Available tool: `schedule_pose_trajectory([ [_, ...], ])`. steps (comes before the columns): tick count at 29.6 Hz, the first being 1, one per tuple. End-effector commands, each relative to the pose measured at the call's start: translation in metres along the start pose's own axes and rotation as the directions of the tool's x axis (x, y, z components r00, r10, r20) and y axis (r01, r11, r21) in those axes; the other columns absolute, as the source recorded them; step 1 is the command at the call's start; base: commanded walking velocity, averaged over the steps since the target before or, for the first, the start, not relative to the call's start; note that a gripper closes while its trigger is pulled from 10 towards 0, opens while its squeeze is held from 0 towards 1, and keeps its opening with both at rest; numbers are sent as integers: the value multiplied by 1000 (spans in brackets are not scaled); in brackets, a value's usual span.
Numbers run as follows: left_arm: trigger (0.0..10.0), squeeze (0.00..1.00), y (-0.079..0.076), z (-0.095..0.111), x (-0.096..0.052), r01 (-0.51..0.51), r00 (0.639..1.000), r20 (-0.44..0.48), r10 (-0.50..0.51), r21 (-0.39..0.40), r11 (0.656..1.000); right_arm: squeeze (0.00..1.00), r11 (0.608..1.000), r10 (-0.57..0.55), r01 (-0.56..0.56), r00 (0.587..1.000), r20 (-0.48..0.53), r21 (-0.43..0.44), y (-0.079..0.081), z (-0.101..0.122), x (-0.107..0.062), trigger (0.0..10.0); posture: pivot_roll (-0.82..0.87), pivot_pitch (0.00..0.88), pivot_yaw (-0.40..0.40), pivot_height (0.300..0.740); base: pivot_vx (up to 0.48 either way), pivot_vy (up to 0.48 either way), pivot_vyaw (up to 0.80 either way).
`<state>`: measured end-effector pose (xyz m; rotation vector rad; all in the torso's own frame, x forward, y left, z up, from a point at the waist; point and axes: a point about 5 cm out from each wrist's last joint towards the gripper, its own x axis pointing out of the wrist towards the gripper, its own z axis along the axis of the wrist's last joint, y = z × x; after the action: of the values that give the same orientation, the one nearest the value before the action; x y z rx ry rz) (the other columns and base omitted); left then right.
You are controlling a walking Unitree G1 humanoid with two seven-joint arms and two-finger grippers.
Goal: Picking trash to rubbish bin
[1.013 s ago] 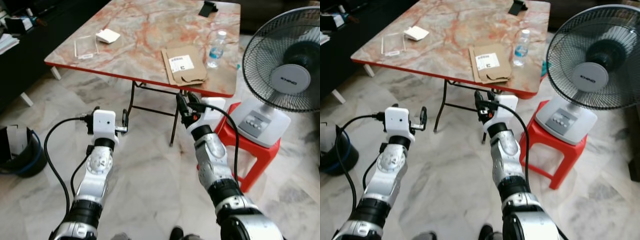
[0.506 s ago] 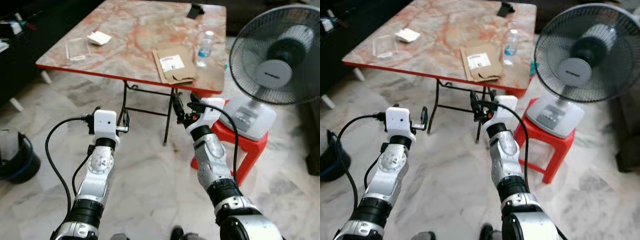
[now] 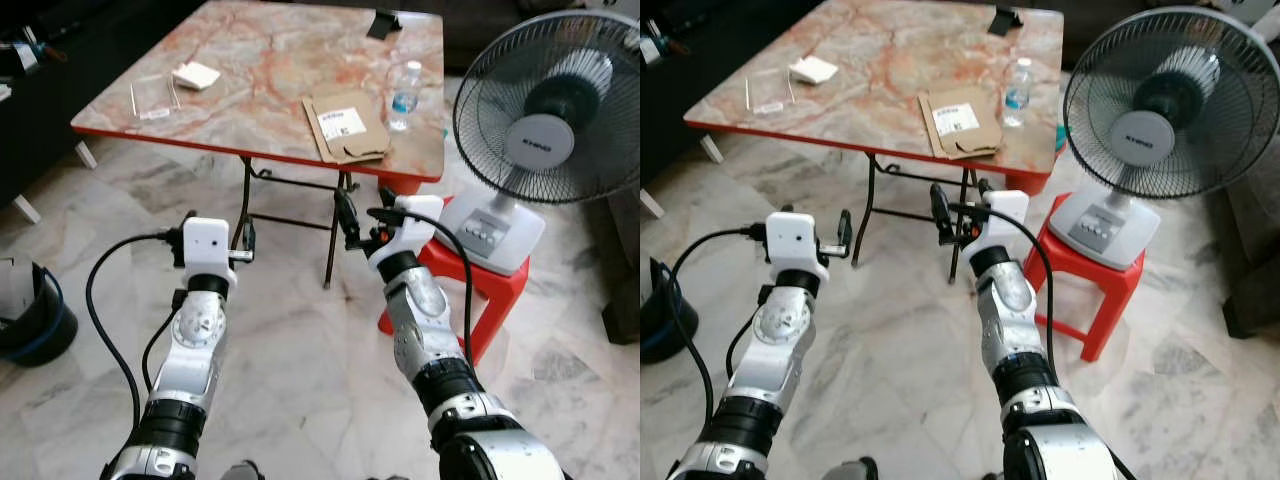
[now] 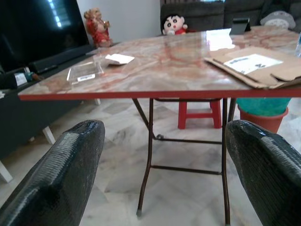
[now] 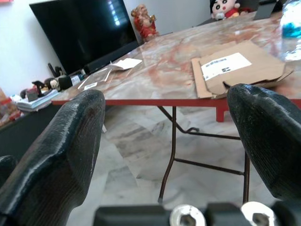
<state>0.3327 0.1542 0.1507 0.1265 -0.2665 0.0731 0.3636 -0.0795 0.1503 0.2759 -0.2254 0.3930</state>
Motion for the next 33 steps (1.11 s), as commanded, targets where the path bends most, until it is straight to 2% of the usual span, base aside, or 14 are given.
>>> schedule_pose_trajectory([
  [1, 10000, 0, 2, 0, 1, -14, 1000, -10, 14, -4, 1000, 0, 999, 24, -24, 1000, 0, -26, 4, 2, 2, 10000, 120, 147, -16, 740, 0, 266, 0],
  [14, 10000, 0, 3, 0, 1, -21, 1000, -9, 21, -3, 1000, 0, 998, 55, -55, 998, 0, -39, 8, 1, 1, 10000, 123, 148, -16, 740, 0, 266, 738],
  [21, 10000, 0, 5, 0, 1, -31, 999, -13, 31, -2, 1000, 0, 998, 61, -61, 998, -10, -27, 10, -1, 1, 10000, 125, 148, -16, 740, 0, 267, 0],
  [33, 10000, 0, 7, 1, 3, -46, 999, -14, 46, 3, 999, 0, 998, 63, -63, 998, -18, -27, 10, -2, 1, 10000, 125, 148, -17, 740, 271, 273, 0],
])
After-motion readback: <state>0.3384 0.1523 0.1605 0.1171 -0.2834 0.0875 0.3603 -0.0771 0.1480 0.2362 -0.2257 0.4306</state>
